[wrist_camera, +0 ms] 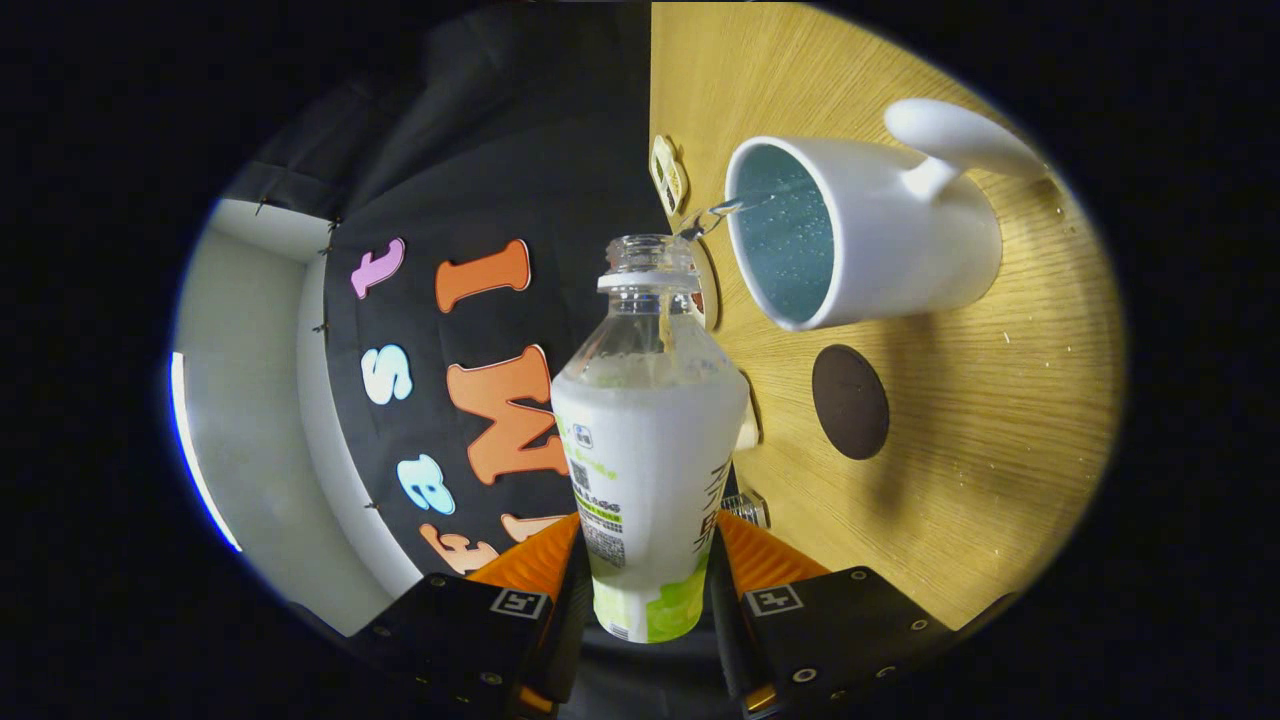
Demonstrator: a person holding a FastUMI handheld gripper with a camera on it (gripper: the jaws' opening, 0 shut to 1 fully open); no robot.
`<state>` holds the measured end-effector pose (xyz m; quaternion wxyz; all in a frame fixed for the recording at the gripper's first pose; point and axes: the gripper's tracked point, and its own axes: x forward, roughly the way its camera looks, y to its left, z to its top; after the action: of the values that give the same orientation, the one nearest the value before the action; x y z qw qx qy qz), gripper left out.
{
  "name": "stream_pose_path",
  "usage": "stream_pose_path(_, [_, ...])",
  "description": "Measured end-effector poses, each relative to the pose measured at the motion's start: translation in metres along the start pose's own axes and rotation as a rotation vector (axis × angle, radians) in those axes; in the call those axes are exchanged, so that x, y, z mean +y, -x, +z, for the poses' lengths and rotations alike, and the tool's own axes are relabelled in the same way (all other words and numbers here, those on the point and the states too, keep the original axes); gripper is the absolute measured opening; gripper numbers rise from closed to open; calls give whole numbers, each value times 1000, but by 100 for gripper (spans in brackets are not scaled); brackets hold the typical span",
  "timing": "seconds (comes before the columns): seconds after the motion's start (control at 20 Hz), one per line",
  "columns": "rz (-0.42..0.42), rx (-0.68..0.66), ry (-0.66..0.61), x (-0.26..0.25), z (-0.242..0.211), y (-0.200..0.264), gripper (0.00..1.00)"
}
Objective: Take the bottle from table, then pour the juice into the cup, finally place the bottle on the coaster
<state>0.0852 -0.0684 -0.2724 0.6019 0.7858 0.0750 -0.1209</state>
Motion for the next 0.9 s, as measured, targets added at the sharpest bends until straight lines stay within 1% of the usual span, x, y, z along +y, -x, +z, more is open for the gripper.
stream_pose_path(0.9, [9,10,-67,1,-2,-5,57])
